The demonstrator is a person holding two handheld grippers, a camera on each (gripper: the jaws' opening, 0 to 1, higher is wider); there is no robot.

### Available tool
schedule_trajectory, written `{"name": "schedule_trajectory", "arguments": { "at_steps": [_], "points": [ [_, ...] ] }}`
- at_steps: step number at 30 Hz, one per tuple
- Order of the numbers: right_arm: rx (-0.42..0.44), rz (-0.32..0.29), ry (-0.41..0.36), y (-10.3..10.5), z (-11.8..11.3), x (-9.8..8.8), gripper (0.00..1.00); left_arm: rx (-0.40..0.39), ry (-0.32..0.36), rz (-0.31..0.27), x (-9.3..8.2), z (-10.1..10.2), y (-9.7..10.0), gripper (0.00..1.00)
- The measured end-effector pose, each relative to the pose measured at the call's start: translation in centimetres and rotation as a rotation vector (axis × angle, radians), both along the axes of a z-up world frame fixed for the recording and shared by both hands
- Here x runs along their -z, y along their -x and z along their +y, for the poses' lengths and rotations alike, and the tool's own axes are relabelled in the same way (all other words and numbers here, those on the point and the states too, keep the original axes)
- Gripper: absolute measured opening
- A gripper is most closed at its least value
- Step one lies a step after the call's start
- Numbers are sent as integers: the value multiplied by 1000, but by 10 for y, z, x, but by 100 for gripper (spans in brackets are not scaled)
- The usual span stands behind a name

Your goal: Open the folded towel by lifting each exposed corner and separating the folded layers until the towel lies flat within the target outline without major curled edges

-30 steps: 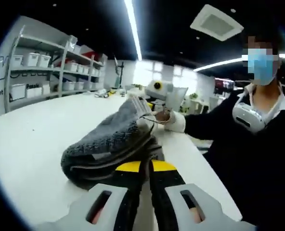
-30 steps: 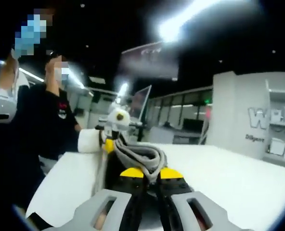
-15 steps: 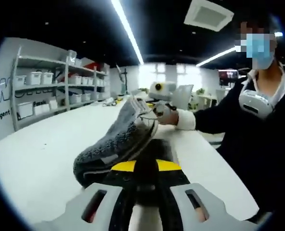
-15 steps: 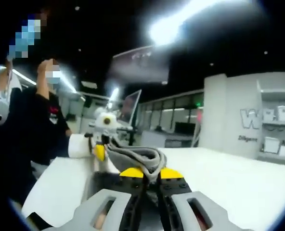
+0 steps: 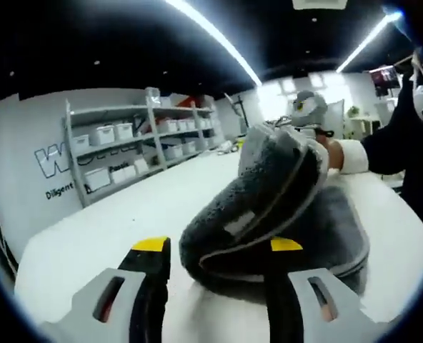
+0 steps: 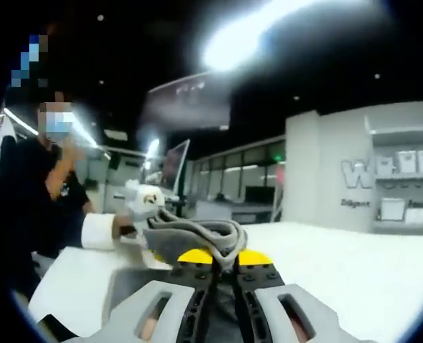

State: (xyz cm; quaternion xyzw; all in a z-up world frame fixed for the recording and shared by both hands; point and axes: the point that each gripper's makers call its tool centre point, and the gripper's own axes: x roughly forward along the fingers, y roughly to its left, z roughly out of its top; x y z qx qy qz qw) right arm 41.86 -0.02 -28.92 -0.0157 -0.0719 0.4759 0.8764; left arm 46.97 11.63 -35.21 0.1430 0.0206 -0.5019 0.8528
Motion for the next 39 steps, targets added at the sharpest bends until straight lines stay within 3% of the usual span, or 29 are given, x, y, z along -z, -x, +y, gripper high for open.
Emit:
{"name": "schedule_trajectory", "arguments": {
  "at_steps": [3,6,10,14,17,23,33,39],
  "points": [
    [15,0,-9,-9,-3,-2,2,19,-8,-39,-4,-10,9,54],
    [23,-2,-9,-12,-2,-2,2,39,57,-46,-15,-15,15,54],
    [35,-4,-15,-15,-2,-3,2,52,80,-65,-18,-19,15,54],
    [99,-27,-28,-27,-9,-6,2,49,135,-29,-22,-26,11,49],
    [113,-32,-26,-34,-10,-6,2,41,160,-8,-21,-33,6,40],
    [166,-57,-26,-51,-18,-6,3,33,211,3,-28,-35,-2,28],
    [164,-148,-16,-63,-18,-10,5,-6,259,52,-32,-27,-12,14],
    [156,-136,-24,-70,-22,-8,14,-34,281,76,-32,-29,-15,11]
  ]
}}
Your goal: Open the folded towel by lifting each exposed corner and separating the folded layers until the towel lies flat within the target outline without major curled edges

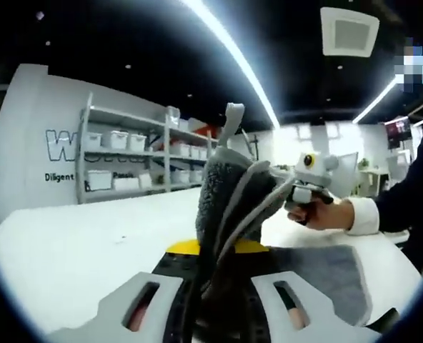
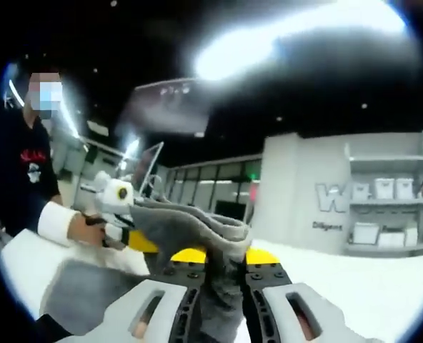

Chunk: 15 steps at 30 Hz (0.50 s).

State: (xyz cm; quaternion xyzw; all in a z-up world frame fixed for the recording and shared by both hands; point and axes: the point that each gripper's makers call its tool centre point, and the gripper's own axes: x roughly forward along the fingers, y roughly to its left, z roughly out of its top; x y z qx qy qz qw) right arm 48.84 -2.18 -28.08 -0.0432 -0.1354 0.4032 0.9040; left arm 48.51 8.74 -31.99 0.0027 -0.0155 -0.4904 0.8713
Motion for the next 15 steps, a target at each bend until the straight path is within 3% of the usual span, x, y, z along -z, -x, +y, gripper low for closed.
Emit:
{"name": "schedule_trajectory", "arguments": {
  "at_steps": [8,15],
  "points": [
    [-60,77,-32,-6,4,8,34,-18,43,48,-1,0,0,11],
    [-81,135,-12,-10,15,21,49,-31,60,79,1,0,-1,11]
  ]
}}
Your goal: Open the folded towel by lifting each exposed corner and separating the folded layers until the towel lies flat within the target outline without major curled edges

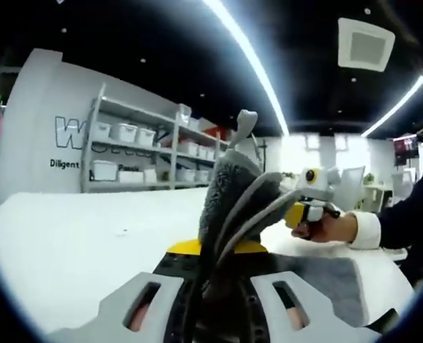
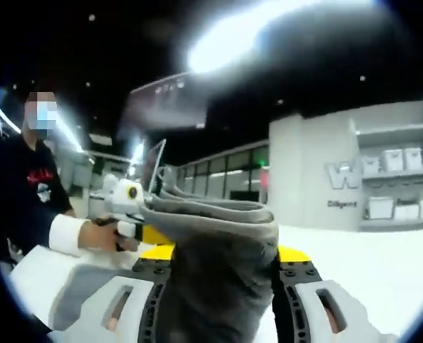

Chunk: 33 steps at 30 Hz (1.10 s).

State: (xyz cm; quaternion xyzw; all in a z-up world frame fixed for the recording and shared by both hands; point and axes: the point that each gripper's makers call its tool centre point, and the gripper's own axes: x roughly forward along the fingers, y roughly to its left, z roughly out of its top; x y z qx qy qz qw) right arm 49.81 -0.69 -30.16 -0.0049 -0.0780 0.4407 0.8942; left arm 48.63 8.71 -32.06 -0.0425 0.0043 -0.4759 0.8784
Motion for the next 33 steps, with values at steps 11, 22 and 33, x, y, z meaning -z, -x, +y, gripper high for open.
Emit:
{"name": "schedule_trajectory", "arguments": {
  "at_steps": [11,22,33],
  "points": [
    [107,-27,17,-21,-15,4,13,-35,39,37,2,4,-9,11],
    [158,-85,86,-26,-8,6,10,-114,9,34,5,7,-20,11],
    [235,-125,232,-50,-1,21,11,-230,-90,44,20,10,-33,11]
  ]
}}
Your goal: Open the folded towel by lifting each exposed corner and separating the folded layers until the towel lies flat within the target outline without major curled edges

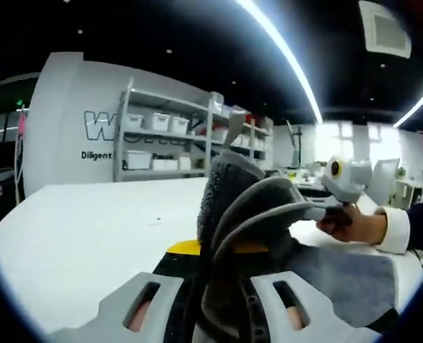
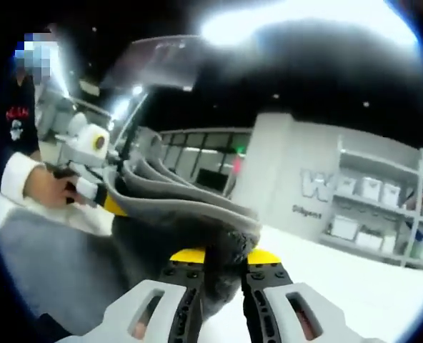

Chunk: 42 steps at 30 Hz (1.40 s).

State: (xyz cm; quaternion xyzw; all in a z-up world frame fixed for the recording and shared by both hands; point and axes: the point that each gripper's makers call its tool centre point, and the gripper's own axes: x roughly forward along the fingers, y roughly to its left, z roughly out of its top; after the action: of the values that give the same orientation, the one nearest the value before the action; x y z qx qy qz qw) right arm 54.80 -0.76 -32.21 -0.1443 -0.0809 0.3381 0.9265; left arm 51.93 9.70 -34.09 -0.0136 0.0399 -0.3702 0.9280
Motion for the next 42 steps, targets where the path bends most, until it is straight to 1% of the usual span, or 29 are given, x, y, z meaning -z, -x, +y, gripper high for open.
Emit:
{"name": "schedule_trajectory", "arguments": {
  "at_steps": [2,3,6,7,8,9,11,12,16,20,23,24,25,28,29,32,34,38,40,42],
  "points": [
    [11,-8,15,-1,0,1,12,-2,-1,-2,0,1,-1,11],
    [18,-12,23,-6,-1,1,12,-8,5,2,1,1,-2,11],
    [27,-3,35,-10,-2,3,11,-27,22,25,4,2,-8,11],
    [38,-4,46,-14,-3,5,11,-36,30,47,7,2,-10,12],
    [41,-3,51,-16,-3,6,12,-63,24,77,12,5,-13,12],
    [44,-1,56,-18,-2,8,12,-69,10,79,14,6,-15,12],
    [76,-5,107,-24,-5,14,13,-70,-3,72,14,4,-15,12],
    [76,-8,113,-26,-2,15,13,-76,-5,77,14,6,-19,12],
    [80,-9,130,-34,1,18,13,-107,-16,86,17,11,-25,12],
    [71,-1,144,-43,7,22,13,-127,-10,102,19,16,-29,13],
    [72,6,154,-45,6,24,13,-134,-12,107,21,17,-30,13],
    [74,8,156,-47,6,24,13,-136,-14,107,22,17,-31,14],
    [79,15,164,-49,6,26,13,-152,-30,93,23,20,-33,15],
    [93,41,177,-54,4,32,13,-189,-99,45,24,26,-37,17],
    [99,48,182,-54,3,34,13,-192,-104,46,25,26,-38,17],
    [118,76,207,-60,1,41,13,-191,-107,47,25,25,-38,17],
    [127,84,217,-60,2,45,14,-190,-106,46,25,26,-38,17],
    [142,109,229,-65,5,49,19,-191,-106,53,26,27,-39,18],
    [156,107,231,-67,1,48,21,-191,-107,49,24,28,-39,18],
    [153,108,226,-67,0,47,21,-187,-98,50,22,30,-38,18]
  ]
}}
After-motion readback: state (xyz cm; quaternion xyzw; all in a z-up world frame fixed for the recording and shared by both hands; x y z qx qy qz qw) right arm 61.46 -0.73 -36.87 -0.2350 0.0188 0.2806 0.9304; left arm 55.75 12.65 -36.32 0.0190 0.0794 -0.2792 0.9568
